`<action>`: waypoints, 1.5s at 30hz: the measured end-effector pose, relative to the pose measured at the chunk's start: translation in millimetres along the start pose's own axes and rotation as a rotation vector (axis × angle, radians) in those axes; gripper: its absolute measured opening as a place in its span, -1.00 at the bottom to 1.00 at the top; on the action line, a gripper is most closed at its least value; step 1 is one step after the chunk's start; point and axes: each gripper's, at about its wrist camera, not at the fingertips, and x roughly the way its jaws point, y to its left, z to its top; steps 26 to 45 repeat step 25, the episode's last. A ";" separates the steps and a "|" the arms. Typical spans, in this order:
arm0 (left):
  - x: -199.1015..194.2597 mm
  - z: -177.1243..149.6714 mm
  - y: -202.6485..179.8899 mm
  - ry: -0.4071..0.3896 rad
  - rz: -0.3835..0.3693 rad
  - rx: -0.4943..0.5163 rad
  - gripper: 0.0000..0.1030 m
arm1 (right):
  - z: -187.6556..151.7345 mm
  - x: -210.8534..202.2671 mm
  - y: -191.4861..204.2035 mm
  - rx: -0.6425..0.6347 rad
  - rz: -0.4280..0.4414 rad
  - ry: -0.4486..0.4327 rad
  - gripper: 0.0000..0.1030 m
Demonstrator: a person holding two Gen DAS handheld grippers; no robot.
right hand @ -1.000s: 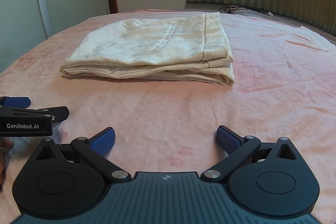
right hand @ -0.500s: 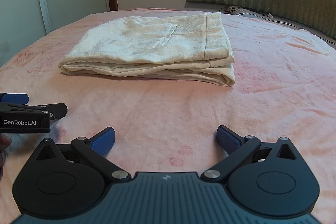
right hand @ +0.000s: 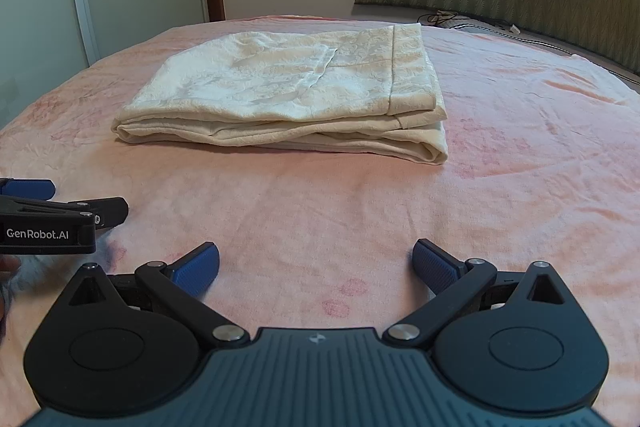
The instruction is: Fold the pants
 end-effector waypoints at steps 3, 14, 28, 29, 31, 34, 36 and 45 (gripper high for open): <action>0.0 0.0 0.2 0.000 0.000 0.000 1.00 | 0.0 0.0 -0.2 0.000 0.000 0.000 1.00; -0.1 -0.7 0.3 0.001 -0.001 -0.004 1.00 | -0.2 -0.2 -0.5 0.000 0.000 0.000 1.00; 0.0 -0.9 -0.2 0.001 -0.001 -0.004 1.00 | 0.1 -0.1 0.1 0.001 0.000 0.000 1.00; 0.0 -0.9 -0.2 0.001 -0.001 -0.004 1.00 | 0.1 -0.1 0.1 0.001 0.000 0.000 1.00; 0.0 -0.9 -0.2 0.001 -0.001 -0.004 1.00 | 0.1 -0.1 0.1 0.001 0.000 0.000 1.00; 0.0 -0.9 -0.2 0.001 -0.001 -0.004 1.00 | 0.1 -0.1 0.1 0.001 0.000 0.000 1.00; 0.0 -0.9 -0.2 0.001 -0.001 -0.004 1.00 | 0.1 -0.1 0.1 0.001 0.000 0.000 1.00; 0.0 -0.9 -0.2 0.001 -0.001 -0.004 1.00 | 0.1 -0.1 0.1 0.001 0.000 0.000 1.00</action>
